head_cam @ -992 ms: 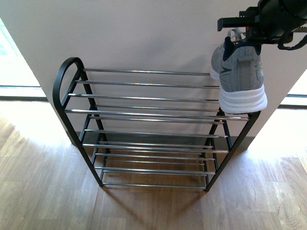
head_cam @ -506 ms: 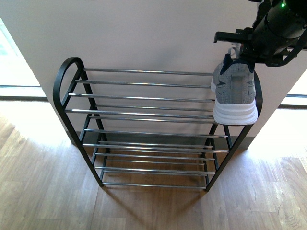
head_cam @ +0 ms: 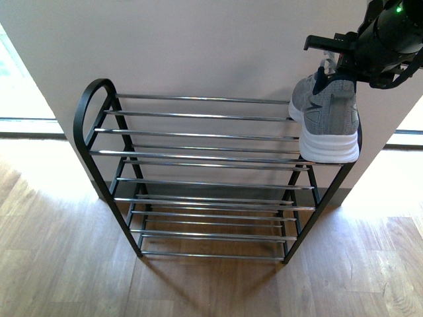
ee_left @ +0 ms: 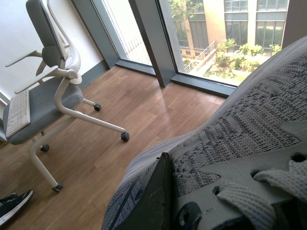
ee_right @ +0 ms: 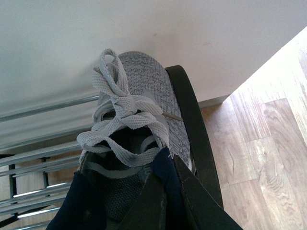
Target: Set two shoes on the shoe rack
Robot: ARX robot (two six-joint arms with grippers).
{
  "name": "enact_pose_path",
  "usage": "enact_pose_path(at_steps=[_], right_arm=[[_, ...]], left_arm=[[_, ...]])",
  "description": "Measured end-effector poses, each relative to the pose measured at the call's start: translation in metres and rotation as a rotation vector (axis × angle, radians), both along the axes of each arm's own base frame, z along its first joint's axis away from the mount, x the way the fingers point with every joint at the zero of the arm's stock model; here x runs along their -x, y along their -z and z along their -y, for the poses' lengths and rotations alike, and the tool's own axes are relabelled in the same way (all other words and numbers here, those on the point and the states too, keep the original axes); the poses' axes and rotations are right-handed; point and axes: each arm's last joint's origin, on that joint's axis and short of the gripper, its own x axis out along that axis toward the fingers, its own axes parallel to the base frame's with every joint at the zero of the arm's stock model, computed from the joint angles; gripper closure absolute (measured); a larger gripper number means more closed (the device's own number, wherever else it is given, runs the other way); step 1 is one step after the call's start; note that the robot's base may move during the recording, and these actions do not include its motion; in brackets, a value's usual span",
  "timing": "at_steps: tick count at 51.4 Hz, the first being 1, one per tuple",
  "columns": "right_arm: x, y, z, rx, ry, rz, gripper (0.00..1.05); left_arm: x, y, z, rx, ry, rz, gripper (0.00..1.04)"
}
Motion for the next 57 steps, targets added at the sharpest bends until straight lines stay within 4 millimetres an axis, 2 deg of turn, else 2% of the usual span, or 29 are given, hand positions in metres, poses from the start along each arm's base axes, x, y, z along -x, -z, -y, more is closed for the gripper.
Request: enact_pose_path(at_steps=[17,19,31,37,47,50,57], right_arm=[[0.001,0.007,0.005,-0.006,0.008,-0.007,1.03],[0.002,0.008,0.005,-0.009,0.009,-0.005,1.0],[0.002,0.009,0.01,-0.058,0.017,0.0,0.65],[0.002,0.01,0.01,-0.086,0.017,0.0,0.44],[0.002,0.008,0.01,-0.098,-0.044,-0.033,0.13],[0.003,0.008,0.011,-0.094,-0.081,-0.064,0.08],[0.005,0.006,0.023,-0.047,-0.22,-0.18,0.09]], left_arm=[[0.0,0.0,0.0,0.0,0.0,0.0,1.03],[0.0,0.0,0.0,0.0,0.0,0.0,1.03],[0.0,0.0,0.0,0.0,0.0,0.0,1.03],[0.0,0.0,0.0,0.0,0.0,0.0,1.03],[0.0,0.0,0.0,0.0,0.0,0.0,1.03],[0.0,0.0,0.0,0.0,0.0,0.0,1.03],[0.0,0.0,0.0,0.0,0.0,0.0,1.03]])
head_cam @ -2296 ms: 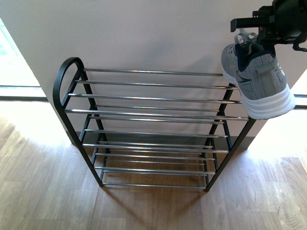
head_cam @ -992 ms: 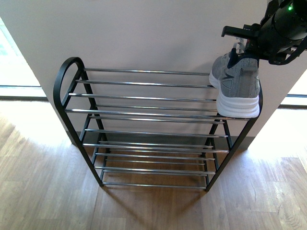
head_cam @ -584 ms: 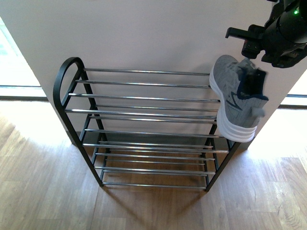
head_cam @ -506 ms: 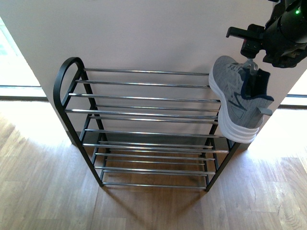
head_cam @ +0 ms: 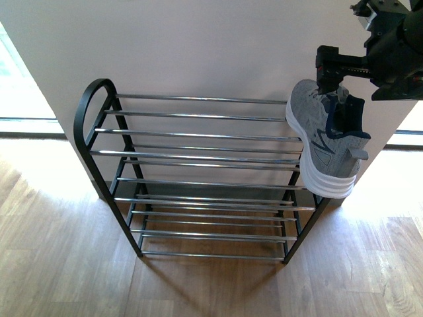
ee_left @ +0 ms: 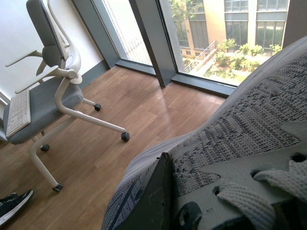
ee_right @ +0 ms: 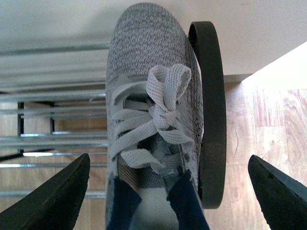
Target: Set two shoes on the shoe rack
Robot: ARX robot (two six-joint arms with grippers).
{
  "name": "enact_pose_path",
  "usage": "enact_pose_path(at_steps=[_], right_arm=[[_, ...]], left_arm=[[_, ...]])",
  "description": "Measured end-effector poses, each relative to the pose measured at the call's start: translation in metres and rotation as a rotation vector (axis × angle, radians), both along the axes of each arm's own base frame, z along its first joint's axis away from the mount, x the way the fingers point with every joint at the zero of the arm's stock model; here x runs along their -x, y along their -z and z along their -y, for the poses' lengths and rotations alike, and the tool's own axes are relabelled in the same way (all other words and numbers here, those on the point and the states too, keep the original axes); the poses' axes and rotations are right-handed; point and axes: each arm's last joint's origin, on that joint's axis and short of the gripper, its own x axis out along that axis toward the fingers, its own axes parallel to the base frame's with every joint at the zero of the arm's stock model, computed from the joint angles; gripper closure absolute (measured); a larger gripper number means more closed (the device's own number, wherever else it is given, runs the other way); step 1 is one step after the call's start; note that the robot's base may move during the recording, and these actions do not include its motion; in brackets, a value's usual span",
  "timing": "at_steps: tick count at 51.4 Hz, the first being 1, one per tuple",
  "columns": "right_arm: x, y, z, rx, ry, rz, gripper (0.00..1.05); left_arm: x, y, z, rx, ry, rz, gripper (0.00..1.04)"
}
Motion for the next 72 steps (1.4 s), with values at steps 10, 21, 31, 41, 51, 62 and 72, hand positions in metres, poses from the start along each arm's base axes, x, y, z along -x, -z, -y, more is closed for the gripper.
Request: enact_pose_path(at_steps=[10,21,31,41,51,62,72], right_arm=[[0.008,-0.025,0.055,-0.121,-0.093,-0.087,0.09],[0.034,-0.083,0.109,-0.005,-0.261,0.003,0.09],[0.066,-0.11,0.129,0.289,-0.384,0.12,0.09],[0.099,-0.136,0.126,0.423,-0.435,0.253,0.09],[0.11,-0.112,0.109,0.343,-0.298,0.615,0.29],[0.174,-0.092,0.051,0.193,-0.193,0.887,0.69],[0.218,-0.061,0.023,0.15,-0.168,0.848,1.03]], left_arm=[[0.0,0.0,0.0,0.0,0.0,0.0,1.03],[0.0,0.0,0.0,0.0,0.0,0.0,1.03],[0.0,0.0,0.0,0.0,0.0,0.0,1.03],[0.0,0.0,0.0,0.0,0.0,0.0,1.03],[0.0,0.0,0.0,0.0,0.0,0.0,1.03],[0.0,0.0,0.0,0.0,-0.001,0.001,1.03],[0.0,0.0,0.0,0.0,0.0,0.0,1.03]])
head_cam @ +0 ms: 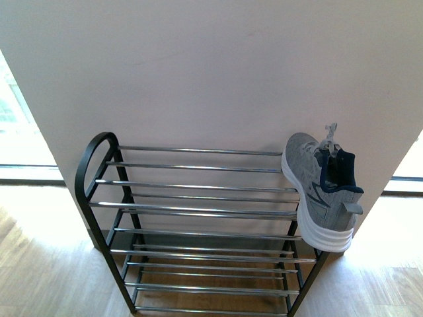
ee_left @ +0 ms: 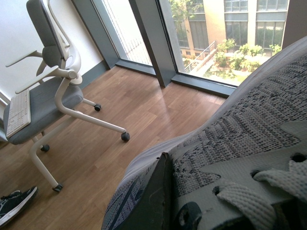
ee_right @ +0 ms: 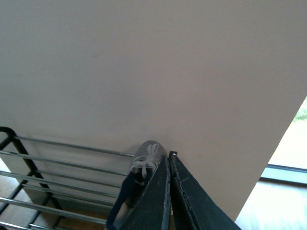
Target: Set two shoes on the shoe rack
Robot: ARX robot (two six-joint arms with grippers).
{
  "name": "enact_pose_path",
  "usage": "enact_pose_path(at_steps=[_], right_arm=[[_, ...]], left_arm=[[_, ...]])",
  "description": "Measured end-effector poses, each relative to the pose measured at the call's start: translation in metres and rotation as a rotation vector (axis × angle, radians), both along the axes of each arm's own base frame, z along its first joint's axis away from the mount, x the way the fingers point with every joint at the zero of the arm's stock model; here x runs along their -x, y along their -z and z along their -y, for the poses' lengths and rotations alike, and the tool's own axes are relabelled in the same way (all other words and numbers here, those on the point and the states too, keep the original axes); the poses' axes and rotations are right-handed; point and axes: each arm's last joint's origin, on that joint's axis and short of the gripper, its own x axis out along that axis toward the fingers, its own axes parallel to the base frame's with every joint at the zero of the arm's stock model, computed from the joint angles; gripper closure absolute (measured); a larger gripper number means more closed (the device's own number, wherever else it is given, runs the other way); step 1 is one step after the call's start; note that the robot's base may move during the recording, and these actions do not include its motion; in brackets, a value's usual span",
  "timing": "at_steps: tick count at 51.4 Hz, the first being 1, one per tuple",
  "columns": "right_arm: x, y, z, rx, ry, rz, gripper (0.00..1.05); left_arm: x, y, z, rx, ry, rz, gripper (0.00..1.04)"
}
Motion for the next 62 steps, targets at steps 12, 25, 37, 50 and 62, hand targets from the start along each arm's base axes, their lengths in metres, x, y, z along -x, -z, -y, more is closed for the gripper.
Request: enact_pose_path(at_steps=[12,25,37,50,62], right_arm=[[0.033,0.012,-0.018,0.001,-0.008,0.009,1.03],[0.061,0.022,-0.029,0.001,-0.008,0.007,1.03],[0.077,0.029,-0.04,0.001,-0.01,0.008,1.03],[0.091,0.032,-0.04,0.001,-0.008,0.024,1.03],[0.1,0.029,-0.04,0.001,-0.008,0.031,1.03]], left_arm=[[0.0,0.0,0.0,0.0,0.0,0.0,1.03],[0.0,0.0,0.0,0.0,0.0,0.0,1.03],[0.0,0.0,0.0,0.0,0.0,0.0,1.03],[0.0,0.0,0.0,0.0,-0.001,0.0,1.03],[0.0,0.0,0.0,0.0,0.0,0.0,1.03]])
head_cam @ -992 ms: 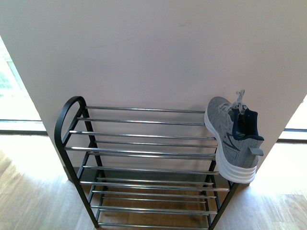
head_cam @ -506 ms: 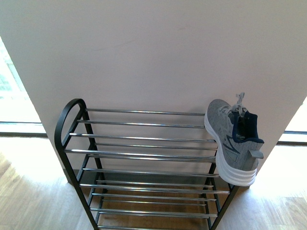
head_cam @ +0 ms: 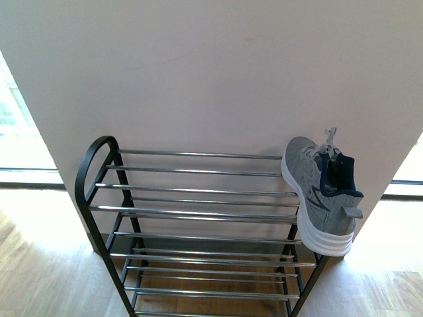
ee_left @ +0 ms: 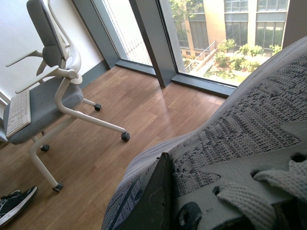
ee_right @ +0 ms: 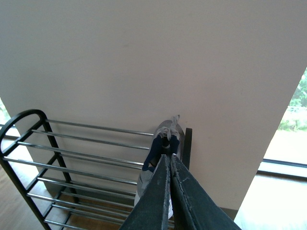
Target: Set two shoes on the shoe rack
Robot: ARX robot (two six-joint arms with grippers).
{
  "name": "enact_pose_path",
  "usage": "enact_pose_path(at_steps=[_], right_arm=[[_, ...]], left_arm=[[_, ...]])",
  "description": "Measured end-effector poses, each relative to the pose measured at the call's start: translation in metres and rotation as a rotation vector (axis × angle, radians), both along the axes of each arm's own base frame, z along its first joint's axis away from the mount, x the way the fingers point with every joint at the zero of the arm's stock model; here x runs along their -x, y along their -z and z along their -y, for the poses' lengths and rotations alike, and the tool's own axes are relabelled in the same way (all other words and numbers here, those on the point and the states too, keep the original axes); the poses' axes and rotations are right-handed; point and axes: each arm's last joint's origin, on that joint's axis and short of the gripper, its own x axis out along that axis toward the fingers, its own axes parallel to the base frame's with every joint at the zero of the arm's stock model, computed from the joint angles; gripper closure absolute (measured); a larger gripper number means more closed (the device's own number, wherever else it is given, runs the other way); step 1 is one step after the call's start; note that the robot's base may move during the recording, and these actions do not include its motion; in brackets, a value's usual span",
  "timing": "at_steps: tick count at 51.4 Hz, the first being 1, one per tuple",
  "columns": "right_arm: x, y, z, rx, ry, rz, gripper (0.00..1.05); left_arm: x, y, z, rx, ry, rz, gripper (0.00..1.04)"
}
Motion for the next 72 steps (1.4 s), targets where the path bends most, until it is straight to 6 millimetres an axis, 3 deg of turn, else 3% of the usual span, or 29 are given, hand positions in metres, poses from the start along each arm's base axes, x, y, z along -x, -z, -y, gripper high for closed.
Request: enact_pose_path(at_steps=[62,72], right_arm=[[0.033,0.001,0.0,0.0,0.0,0.003,1.03],[0.033,0.001,0.0,0.0,0.0,0.003,0.63]], left_arm=[[0.0,0.0,0.0,0.0,0.0,0.0,1.03],[0.0,0.0,0.0,0.0,0.0,0.0,1.03]])
